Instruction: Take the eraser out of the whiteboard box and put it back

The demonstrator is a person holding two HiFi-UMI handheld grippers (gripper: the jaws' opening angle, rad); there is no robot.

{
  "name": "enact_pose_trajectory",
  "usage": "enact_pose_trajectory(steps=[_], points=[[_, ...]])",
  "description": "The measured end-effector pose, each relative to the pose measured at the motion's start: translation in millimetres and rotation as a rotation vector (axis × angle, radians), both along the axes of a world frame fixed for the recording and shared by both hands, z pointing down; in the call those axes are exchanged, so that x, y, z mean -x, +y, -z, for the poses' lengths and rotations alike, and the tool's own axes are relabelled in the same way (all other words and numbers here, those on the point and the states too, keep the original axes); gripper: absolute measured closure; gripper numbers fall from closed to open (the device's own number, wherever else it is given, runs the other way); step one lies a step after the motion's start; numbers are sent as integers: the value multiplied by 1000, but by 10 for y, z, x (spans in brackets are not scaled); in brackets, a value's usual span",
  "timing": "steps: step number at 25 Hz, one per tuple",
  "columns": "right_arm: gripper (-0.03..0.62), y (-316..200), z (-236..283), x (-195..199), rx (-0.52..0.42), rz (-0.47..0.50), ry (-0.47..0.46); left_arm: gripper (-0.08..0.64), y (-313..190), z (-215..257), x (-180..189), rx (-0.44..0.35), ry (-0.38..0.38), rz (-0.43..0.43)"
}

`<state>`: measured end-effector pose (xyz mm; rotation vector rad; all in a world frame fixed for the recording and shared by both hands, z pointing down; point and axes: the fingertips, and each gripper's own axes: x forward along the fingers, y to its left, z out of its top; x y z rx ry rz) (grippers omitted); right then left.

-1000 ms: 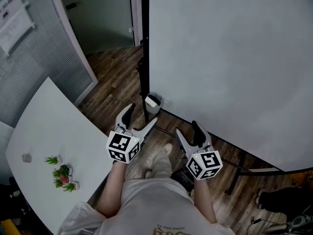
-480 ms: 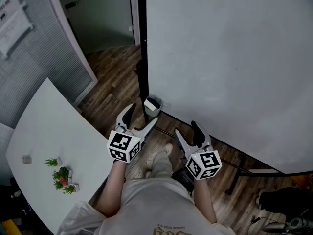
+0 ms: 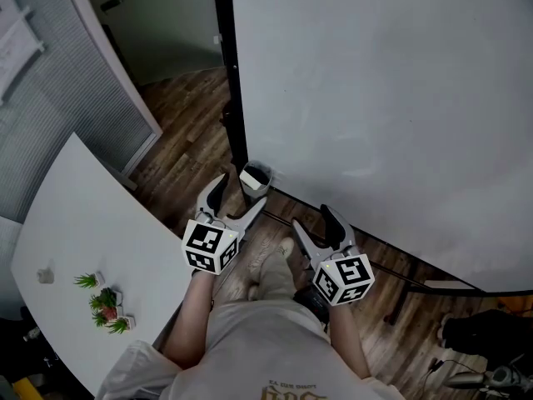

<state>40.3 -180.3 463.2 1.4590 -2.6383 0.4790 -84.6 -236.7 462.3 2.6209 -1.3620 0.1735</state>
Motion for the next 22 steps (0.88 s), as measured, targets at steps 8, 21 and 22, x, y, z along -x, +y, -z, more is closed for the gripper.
enact_pose_trajectory(steps=[8, 21, 22], points=[[290, -62, -80, -17, 25, 15, 5, 185, -155, -95, -31, -10, -67, 10], [296, -164, -244, -70, 69, 19, -16, 225, -321, -191, -93, -31, -97, 12], [296, -170, -254, -71, 71, 19, -16, 227, -328, -199, -99, -31, -99, 10]])
